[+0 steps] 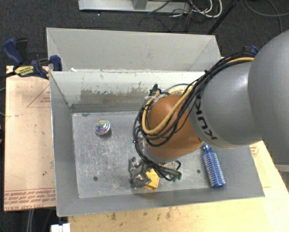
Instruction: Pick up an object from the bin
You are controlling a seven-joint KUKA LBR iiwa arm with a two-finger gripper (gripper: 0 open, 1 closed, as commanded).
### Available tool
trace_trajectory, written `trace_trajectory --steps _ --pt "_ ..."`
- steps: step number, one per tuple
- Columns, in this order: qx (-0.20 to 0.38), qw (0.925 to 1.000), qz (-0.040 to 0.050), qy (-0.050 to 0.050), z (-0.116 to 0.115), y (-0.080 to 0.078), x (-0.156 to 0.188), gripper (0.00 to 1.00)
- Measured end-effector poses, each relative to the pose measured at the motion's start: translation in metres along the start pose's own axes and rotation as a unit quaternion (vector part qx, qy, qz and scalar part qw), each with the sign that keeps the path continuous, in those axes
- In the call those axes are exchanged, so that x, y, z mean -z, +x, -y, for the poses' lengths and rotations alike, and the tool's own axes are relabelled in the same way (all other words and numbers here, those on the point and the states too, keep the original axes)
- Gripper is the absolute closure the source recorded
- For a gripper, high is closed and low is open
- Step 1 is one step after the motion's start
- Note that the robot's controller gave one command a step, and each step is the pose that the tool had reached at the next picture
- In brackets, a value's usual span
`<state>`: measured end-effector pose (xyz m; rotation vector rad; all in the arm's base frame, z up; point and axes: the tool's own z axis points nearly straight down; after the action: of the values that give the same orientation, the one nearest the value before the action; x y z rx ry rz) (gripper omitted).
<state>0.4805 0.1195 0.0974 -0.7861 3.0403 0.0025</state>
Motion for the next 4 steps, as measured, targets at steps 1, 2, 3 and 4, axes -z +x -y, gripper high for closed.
trace_trajectory --steps 1,2,3,4 --pt "0.000 1.0000 0.0052 0.001 0.001 -0.002 0.001 0.00" --pt "0.151 0.9885 0.0071 0.003 0.083 0.034 -0.018 0.00" --pt "0.288 0.9577 0.0041 0.007 0.052 0.023 -0.022 0.00" --pt "0.287 0.9579 0.0057 0.005 0.051 0.023 -0.021 1.00"
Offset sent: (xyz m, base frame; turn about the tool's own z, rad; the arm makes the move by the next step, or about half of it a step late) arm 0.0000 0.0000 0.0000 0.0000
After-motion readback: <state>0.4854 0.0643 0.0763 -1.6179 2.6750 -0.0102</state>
